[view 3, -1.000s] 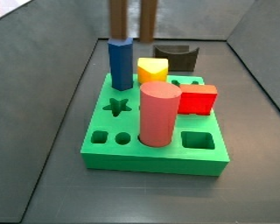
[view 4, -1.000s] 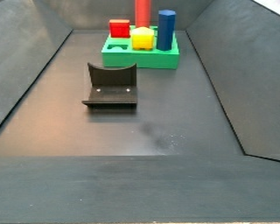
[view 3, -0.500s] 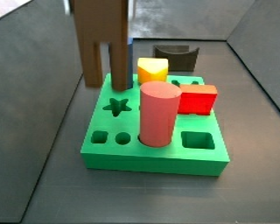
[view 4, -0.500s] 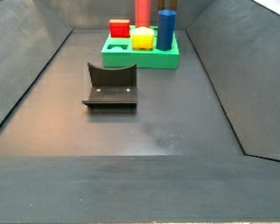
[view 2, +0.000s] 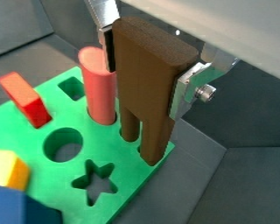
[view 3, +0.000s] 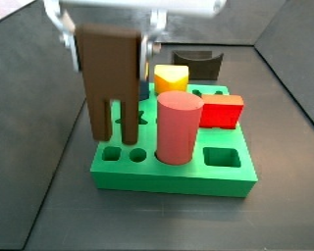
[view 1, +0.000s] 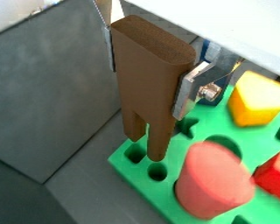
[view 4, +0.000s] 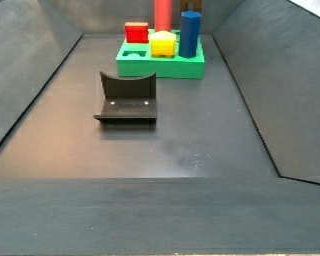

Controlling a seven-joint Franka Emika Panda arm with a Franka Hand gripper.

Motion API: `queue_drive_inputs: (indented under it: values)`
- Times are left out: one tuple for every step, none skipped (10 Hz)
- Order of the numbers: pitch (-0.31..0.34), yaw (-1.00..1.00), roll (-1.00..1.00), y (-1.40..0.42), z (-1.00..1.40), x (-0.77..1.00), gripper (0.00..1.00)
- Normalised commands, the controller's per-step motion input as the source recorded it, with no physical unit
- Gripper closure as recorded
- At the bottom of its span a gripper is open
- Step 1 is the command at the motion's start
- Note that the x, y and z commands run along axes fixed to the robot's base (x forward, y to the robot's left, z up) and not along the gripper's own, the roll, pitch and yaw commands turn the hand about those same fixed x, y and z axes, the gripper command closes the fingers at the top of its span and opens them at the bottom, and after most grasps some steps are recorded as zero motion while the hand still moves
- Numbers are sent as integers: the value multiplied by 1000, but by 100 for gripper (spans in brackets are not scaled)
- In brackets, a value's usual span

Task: Pick up the square-circle object. Move up. Rotate the square-circle object. Move to above the board. Insert the square-circle object.
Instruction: Insert the square-circle object.

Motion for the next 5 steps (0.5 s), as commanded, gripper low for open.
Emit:
queue_drive_inputs:
  values:
    - [0,151,183,-194,-249,3,100]
    - [0,71,139,-229,-223,11,100]
    - [9,0,124,-257,-240,129,100]
    - [29,0,124,-249,-277,194,100]
    - [51,3,167,-206,-280,283,100]
